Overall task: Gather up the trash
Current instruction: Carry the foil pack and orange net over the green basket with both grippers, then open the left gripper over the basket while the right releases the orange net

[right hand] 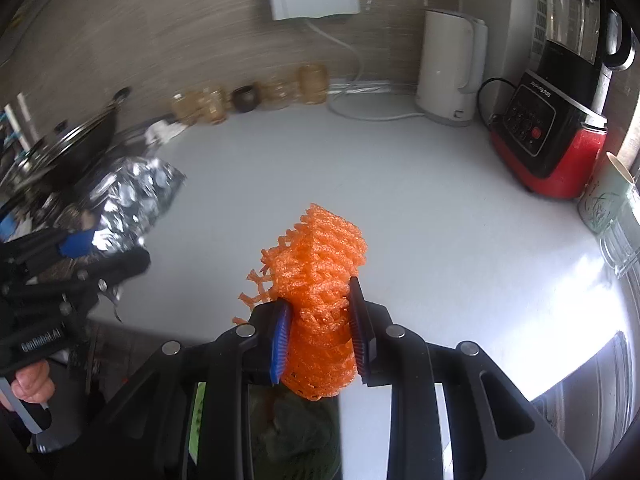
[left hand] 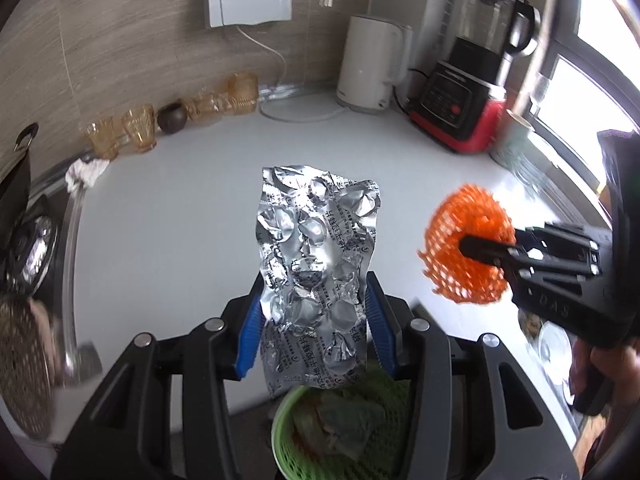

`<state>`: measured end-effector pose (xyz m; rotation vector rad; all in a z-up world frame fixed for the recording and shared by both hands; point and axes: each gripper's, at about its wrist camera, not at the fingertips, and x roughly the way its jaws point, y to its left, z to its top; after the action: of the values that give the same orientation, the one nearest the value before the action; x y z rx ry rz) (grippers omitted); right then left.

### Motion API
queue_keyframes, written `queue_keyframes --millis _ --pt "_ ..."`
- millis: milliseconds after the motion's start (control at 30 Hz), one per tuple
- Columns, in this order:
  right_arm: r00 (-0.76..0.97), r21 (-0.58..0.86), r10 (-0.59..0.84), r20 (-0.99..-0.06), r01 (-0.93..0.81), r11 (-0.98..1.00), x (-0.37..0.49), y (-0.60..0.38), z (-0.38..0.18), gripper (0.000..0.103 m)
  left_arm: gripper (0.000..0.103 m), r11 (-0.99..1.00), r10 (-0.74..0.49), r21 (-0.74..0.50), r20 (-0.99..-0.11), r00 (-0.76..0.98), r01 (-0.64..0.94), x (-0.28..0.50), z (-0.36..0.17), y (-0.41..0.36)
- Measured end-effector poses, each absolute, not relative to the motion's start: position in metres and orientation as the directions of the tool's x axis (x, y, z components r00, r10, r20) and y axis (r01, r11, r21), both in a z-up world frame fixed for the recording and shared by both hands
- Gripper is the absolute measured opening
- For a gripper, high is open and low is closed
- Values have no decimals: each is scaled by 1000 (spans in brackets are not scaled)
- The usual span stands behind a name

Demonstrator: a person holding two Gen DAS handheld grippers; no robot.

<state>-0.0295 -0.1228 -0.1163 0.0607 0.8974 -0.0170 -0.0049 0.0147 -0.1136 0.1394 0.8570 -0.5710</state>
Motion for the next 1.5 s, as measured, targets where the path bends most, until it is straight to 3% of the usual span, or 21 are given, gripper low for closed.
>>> queue_keyframes --millis 233,600,667,733,967,1133,1500 --pt "579 67 76 -811 -37 997 -69 -106 -127 27 46 831 -410 -113 -785 464 544 -69 -131 25" --pt "534 94 123 -836 -80 992 -96 -116 -140 28 49 839 -365 -155 -871 329 521 -105 -185 17" --pt "536 96 126 -835 -83 992 -98 -117 -140 29 55 841 -348 -155 -889 298 518 -108 -195 14" --pt "538 98 130 -833 -88 991 -98 -117 -140 29 69 848 -327 -147 -901 285 509 -110 -201 12" --pt "535 108 148 -832 -106 989 -102 -115 -141 29 76 872 -290 -111 -902 320 477 -111 -199 15" --pt "528 128 174 -831 -124 984 -105 -116 -144 30 95 926 -217 -40 -870 443 375 -99 -172 36" --pt "420 70 168 -892 -240 968 -111 -78 -189 33 95 987 -88 6 -819 567 162 -75 -142 75"
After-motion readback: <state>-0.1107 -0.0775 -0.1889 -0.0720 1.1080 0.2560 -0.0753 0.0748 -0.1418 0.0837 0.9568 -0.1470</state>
